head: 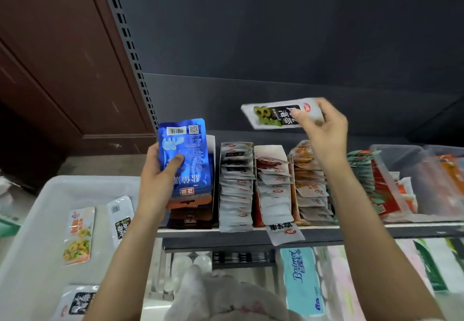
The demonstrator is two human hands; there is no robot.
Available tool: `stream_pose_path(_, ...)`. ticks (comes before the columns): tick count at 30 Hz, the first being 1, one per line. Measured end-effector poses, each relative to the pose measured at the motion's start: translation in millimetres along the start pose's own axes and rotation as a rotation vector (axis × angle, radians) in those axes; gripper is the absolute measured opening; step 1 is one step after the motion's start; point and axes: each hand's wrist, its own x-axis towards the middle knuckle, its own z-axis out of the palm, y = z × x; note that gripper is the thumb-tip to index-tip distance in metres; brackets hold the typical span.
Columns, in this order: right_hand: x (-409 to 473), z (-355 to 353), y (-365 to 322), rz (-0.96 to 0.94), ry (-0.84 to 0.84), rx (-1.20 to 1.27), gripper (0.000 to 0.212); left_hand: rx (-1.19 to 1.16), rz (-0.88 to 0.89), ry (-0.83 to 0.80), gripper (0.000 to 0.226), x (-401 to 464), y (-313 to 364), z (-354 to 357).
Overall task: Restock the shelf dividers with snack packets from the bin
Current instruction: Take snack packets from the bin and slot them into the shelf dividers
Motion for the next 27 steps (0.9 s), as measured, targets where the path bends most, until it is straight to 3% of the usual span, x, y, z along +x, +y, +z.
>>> stream_pose_path(11, 33.2, 57.4, -8.0, -0.172, -0.597, -0.521, 0.018, -0.012, -0.045, -0.04, 0.031, -1.2, -9.4, -3.9)
stream_pose_path(15, 23.6, 89.0, 8.3, -0.086, -0.844, -0.657, 0.017, -0.029, -0.008, -0.057, 0.03, -3.6, -9.9, -5.4)
stream_pose_path(23, 10.0, 92.4, 29.1, 0.114, -0.974, -0.538, 0.041, -0.056, -0.038, -0.039, 0.03, -7.8, -11.0, -3.5)
stream_pose_path(27, 5.3, 72.1, 7.3, 0.036, -0.62, -0.213, 0.046, -0.091, -0.036, 0.013, 0.034, -17.0, -6.5, -1.9)
